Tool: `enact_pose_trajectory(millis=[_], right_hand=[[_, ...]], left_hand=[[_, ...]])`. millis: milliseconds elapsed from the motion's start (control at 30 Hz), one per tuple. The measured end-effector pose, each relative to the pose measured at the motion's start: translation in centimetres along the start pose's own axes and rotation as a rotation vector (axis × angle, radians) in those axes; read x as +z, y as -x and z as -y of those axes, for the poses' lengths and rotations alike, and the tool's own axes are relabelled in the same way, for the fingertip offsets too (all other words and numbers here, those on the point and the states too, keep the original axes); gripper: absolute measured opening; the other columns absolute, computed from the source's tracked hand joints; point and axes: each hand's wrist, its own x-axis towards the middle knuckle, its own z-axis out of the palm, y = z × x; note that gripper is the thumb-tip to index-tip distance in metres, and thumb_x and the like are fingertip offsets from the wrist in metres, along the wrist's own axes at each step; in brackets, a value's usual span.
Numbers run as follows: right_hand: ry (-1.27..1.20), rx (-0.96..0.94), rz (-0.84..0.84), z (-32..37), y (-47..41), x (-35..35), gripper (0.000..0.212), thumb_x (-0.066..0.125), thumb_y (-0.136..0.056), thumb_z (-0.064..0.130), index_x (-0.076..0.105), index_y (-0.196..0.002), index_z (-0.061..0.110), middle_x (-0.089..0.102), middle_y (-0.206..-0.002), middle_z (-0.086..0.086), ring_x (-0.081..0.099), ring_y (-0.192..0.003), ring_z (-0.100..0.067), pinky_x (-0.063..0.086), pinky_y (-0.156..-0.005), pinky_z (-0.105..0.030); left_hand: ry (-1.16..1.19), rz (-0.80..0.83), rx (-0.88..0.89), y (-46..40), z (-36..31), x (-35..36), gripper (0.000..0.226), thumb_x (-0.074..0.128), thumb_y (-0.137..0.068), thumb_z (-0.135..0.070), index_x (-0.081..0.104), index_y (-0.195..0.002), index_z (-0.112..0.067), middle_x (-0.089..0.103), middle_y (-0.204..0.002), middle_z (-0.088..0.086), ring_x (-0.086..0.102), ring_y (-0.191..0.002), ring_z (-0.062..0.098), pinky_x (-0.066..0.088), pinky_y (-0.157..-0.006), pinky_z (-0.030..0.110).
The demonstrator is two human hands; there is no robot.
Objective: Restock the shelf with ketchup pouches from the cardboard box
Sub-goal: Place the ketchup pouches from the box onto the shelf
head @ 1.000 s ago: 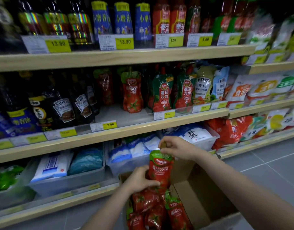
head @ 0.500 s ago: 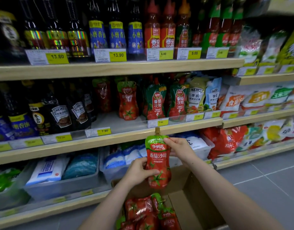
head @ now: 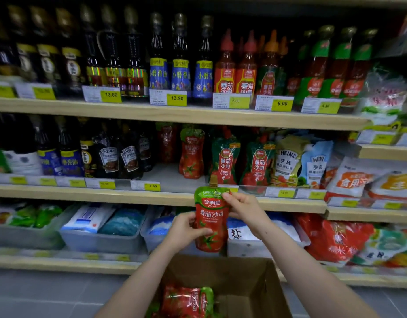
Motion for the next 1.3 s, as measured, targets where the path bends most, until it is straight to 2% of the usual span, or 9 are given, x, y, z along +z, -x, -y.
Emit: enact_pose_trajectory(millis=[100,200,433,600,767,933,1067,1200,1300], right_hand=[[0.176,-0.094,0.007,0.1,-0.4,-1.3,0.029,0.057,-0.089,0.024,0.061,-0.116,0.017,0.066,-0.106,0.007,0.06,-0.096,-0.001,0.048,-0.078,-0.015],[0.299,-0.144,-0.098,-1.3,-1.2,-3.3,0.03,0.058,-0.088,0.027,0.06,-0.116,0.018,0.063,-0.11,0.006,0.058,-0.107,-0.009,0.045,-0.081,-0.016],[0.655,-0.332,-0.241,-3.7,-4.2,-5.3,0.038,0.056,-0.088,0.032,0.052,-0.124,0.02,0.05,-0.121,0.011,0.046,-0.117,-0.007,0.034,-0.096,-0.02],[0.916,-0.391,-0.275,-4.6,-6.2,-5.7,0.046,0.052,-0.091,0.034,0.043,-0.134,0.023,0.04,-0.134,0.007,0.035,-0.127,-0.009,0.028,-0.108,-0.024],[1.03,-0.427,-0.337,-5.6,-7.5,-5.6,0.045,0.053,-0.091,0.032,0.046,-0.133,0.02,0.049,-0.128,0.002,0.042,-0.121,-0.014,0.032,-0.109,-0.034],[1.081,-0.448,-0.359,-6.6,-8.5,-5.0,0.038,0.047,-0.093,0.033,0.05,-0.129,0.021,0.05,-0.116,0.006,0.043,-0.113,-0.013,0.037,-0.096,-0.026],[1.099,-0.461,-0.416,-7.4,-8.8,-4.5,0.036,0.047,-0.092,0.034,0.054,-0.124,0.019,0.052,-0.113,0.003,0.042,-0.108,-0.014,0.037,-0.093,-0.027],[1.125,-0.456,-0.411,-7.3,-8.6,-4.5,0.037,0.049,-0.091,0.033,0.053,-0.125,0.02,0.05,-0.121,0.003,0.04,-0.114,-0.013,0.036,-0.097,-0.028],[1.141,-0.465,-0.402,-7.1,-8.5,-4.3,0.039,0.052,-0.09,0.031,0.05,-0.129,0.023,0.05,-0.125,0.004,0.042,-0.118,-0.015,0.036,-0.098,-0.027]], left_hand=[[0.014,-0.098,0.036,-1.3,-1.8,-1.7,0.032,0.081,-0.067,-0.011,0.063,-0.086,-0.03,0.07,-0.087,-0.011,0.066,-0.082,0.001,0.053,-0.078,0.027],[0.004,-0.171,0.11,-3.4,-3.8,-3.9,0.03,0.078,-0.069,-0.005,0.063,-0.088,-0.024,0.067,-0.086,-0.012,0.065,-0.079,0.0,0.051,-0.069,0.015],[-0.068,-0.347,0.292,-9.2,-6.2,-8.2,0.035,0.081,-0.065,-0.009,0.064,-0.083,-0.033,0.069,-0.084,-0.016,0.063,-0.077,-0.006,0.051,-0.077,0.02],[-0.088,-0.322,0.25,-12.1,-5.1,-8.7,0.029,0.079,-0.07,-0.009,0.066,-0.092,-0.022,0.068,-0.086,-0.01,0.061,-0.076,-0.008,0.048,-0.069,0.007],[-0.118,-0.23,0.141,-14.1,-2.8,-8.4,0.031,0.077,-0.073,-0.013,0.064,-0.101,-0.01,0.066,-0.092,-0.003,0.06,-0.078,0.002,0.045,-0.066,0.006],[-0.137,-0.11,0.068,-15.5,-1.5,-8.9,0.034,0.076,-0.075,-0.019,0.06,-0.105,-0.018,0.067,-0.103,0.002,0.063,-0.094,0.014,0.051,-0.092,0.036],[-0.165,-0.101,0.028,-15.4,-1.3,-8.7,0.048,0.076,-0.074,-0.025,0.055,-0.116,-0.016,0.064,-0.114,0.002,0.061,-0.104,0.016,0.049,-0.092,0.031],[-0.307,-0.341,0.044,-14.0,-1.9,-6.7,0.081,0.081,-0.063,-0.041,0.04,-0.129,-0.018,0.056,-0.117,-0.003,0.056,-0.107,0.018,0.048,-0.09,0.035],[-0.507,-0.463,0.0,-13.5,-2.2,-4.6,0.082,0.078,-0.064,-0.046,0.034,-0.127,-0.015,0.055,-0.119,0.005,0.058,-0.107,0.028,0.049,-0.084,0.041]])
